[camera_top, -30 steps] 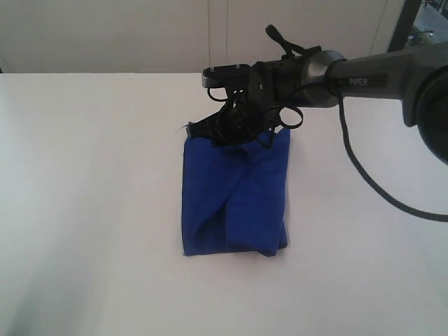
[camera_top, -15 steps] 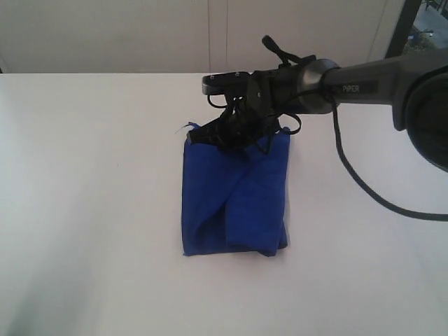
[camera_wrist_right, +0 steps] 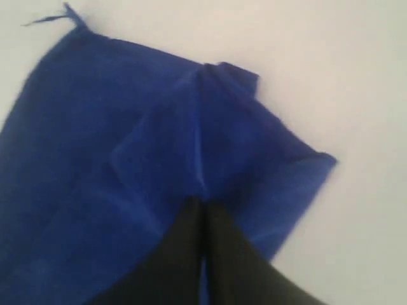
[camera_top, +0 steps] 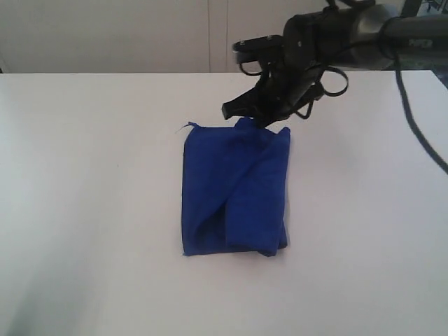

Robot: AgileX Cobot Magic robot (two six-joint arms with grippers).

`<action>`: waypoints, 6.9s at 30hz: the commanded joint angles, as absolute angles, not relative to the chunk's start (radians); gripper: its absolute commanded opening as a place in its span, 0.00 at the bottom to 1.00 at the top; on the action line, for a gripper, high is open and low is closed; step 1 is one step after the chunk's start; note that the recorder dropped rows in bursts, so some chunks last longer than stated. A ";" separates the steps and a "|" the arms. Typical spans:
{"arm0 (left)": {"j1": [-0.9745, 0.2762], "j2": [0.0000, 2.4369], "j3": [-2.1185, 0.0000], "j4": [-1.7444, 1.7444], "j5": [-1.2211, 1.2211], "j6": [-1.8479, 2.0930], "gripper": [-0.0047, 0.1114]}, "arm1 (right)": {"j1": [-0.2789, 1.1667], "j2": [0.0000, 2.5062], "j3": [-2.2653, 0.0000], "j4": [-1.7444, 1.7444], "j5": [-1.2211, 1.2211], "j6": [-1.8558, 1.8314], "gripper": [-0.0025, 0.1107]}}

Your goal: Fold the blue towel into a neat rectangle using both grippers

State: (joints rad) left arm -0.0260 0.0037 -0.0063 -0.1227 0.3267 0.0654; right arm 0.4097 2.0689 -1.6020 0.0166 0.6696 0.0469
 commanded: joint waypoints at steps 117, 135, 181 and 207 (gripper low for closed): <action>-0.367 2.363 -1.807 -0.897 0.332 0.739 0.42 | 0.169 2.036 -1.655 0.250 0.800 -0.066 0.02; -0.352 2.298 -1.807 -0.840 0.418 0.742 0.04 | 0.169 2.036 -1.655 0.250 0.788 -0.087 0.02; -0.243 0.986 -1.061 -0.024 0.934 0.048 0.04 | 0.169 1.008 -1.033 -0.086 0.889 -0.181 0.02; -0.051 1.885 -1.078 0.181 -0.273 -0.169 0.04 | 0.000 1.959 -1.261 -0.412 0.201 0.227 0.02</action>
